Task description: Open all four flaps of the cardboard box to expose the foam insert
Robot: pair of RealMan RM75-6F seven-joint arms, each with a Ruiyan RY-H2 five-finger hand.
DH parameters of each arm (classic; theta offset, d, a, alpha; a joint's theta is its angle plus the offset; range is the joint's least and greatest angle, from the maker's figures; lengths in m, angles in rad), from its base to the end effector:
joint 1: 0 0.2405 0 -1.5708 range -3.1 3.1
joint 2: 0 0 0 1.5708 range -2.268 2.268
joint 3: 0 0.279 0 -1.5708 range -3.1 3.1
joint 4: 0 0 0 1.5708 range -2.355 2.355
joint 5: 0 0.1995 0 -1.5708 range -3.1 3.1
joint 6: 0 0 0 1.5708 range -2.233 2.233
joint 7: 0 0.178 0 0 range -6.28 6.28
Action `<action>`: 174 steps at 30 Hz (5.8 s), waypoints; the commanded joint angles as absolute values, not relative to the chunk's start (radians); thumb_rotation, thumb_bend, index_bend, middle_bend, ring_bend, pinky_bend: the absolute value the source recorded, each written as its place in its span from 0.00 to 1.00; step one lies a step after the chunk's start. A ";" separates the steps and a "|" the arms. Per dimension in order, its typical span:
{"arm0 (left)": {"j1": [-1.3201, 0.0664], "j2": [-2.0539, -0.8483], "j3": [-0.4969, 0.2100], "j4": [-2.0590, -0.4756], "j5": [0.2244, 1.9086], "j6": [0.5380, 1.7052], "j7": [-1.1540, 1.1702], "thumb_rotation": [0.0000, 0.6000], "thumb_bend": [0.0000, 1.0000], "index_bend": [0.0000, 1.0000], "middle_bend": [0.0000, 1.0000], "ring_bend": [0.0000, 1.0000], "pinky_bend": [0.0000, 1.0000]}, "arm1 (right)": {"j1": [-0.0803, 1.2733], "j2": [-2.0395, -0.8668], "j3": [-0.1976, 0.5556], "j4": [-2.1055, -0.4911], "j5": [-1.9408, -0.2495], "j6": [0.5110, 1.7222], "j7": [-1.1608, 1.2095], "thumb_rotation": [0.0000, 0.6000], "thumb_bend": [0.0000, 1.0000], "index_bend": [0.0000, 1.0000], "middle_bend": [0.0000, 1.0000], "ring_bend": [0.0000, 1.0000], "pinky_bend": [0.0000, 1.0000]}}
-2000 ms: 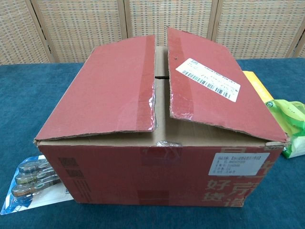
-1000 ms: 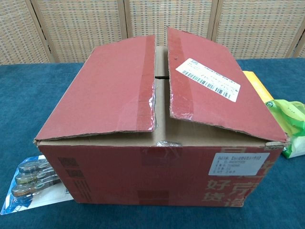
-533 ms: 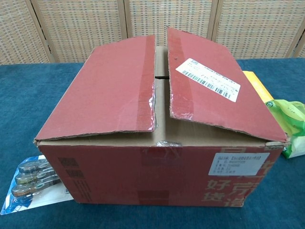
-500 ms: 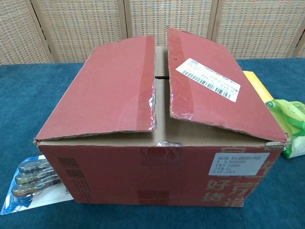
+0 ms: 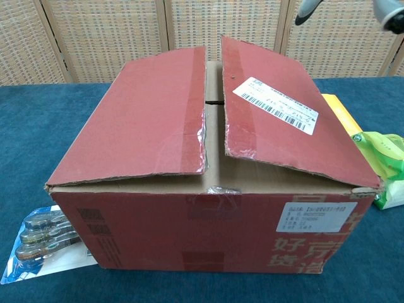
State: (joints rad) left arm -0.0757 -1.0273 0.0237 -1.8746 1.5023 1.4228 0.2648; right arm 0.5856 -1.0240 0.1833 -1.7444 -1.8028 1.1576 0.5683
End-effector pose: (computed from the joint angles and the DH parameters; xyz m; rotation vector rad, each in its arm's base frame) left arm -0.2925 0.1931 0.1648 -1.5154 -0.9304 -0.7512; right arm -0.1250 -0.3270 0.1480 1.9907 -1.0657 1.5455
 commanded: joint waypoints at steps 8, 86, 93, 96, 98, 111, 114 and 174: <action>-0.080 -1.027 0.021 -1.874 1.485 1.412 0.271 0.99 0.39 0.14 0.00 0.03 0.04 | 0.719 -1.081 0.180 -1.697 -1.856 1.060 0.586 1.00 1.00 0.32 0.31 0.02 0.00; -0.128 -1.044 0.026 -1.867 1.498 1.353 0.234 0.99 0.39 0.14 0.00 0.03 0.04 | 0.721 -0.840 0.105 -1.765 -1.642 1.083 0.398 1.00 1.00 0.32 0.42 0.03 0.00; -0.134 -1.047 0.023 -1.877 1.503 1.354 0.252 0.99 0.39 0.14 0.00 0.03 0.04 | 0.688 -0.779 0.111 -1.750 -1.623 1.104 0.397 1.00 1.00 0.32 0.41 0.03 0.00; -0.136 -1.049 0.023 -1.880 1.503 1.351 0.258 0.99 0.39 0.14 0.00 0.03 0.04 | 0.677 -0.758 0.115 -1.736 -1.609 1.109 0.403 1.00 1.00 0.32 0.40 0.03 0.00; -0.137 -1.050 0.023 -1.880 1.503 1.351 0.260 0.99 0.39 0.14 0.00 0.03 0.04 | 0.672 -0.750 0.117 -1.727 -1.601 1.110 0.406 1.00 1.00 0.32 0.39 0.03 0.00; -0.137 -1.050 0.025 -1.892 1.504 1.356 0.280 0.99 0.39 0.14 0.00 0.03 0.04 | 0.631 -0.739 0.149 -1.601 -1.502 1.113 0.481 1.00 0.81 0.31 0.31 0.00 0.00; -0.135 -1.050 0.028 -1.895 1.504 1.357 0.283 0.99 0.39 0.14 0.00 0.03 0.04 | 0.619 -0.752 0.145 -1.565 -1.490 1.104 0.499 1.00 0.77 0.30 0.29 0.00 0.00; -0.939 -0.960 -0.260 -1.987 1.506 0.619 0.199 0.99 0.81 0.14 0.00 0.02 0.02 | 0.277 -0.876 0.094 -1.697 -1.392 1.323 0.217 1.00 0.67 0.18 0.23 0.00 0.00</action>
